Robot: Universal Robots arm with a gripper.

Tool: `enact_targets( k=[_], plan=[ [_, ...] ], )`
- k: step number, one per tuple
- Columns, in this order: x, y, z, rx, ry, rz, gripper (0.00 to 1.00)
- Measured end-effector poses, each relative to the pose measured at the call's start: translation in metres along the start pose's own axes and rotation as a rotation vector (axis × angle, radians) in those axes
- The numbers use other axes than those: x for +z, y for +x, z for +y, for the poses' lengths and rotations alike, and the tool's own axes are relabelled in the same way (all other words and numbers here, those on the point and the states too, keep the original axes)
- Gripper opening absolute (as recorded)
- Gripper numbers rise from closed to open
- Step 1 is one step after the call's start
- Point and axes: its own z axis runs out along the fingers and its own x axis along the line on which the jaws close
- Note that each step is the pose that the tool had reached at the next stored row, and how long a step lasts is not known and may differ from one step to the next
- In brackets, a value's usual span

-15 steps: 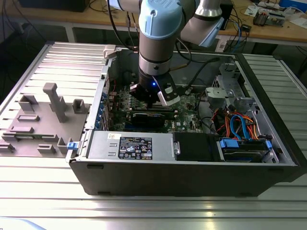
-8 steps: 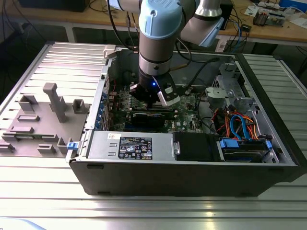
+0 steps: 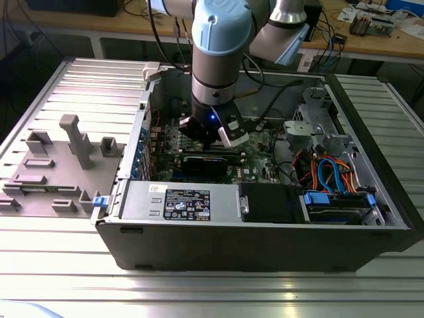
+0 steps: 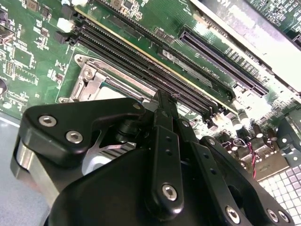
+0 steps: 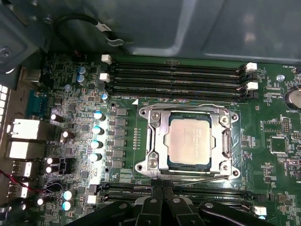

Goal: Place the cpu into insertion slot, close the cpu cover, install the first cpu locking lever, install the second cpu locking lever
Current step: 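Install the second cpu locking lever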

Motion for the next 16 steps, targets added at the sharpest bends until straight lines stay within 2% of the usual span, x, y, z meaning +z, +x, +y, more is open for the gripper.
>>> enact_targets(
  k=[2, 5, 7, 8, 9, 11, 12, 16],
  plan=[
    [-0.0002, 0.0002, -0.001, 0.0, -0.0003, 0.0, 0.11],
    [0.0003, 0.0019, -0.0055, 0.0, -0.0108, -0.0004, 0.11],
    [0.0004, 0.0031, -0.0074, 0.0, -0.0203, -0.001, 0.11],
    [0.0005, 0.004, -0.008, 0.0, -0.0278, -0.0014, 0.11],
    [0.0007, 0.0055, -0.0087, 0.0, -0.0399, -0.002, 0.11],
    [0.001, 0.0068, -0.0093, 0.0, -0.0508, -0.0026, 0.11],
    [0.0012, 0.0071, -0.0104, 0.0, -0.0557, -0.0029, 0.11],
    [0.0011, 0.0086, -0.0152, 0.004, -0.0643, -0.0036, 0.11]
  ],
)
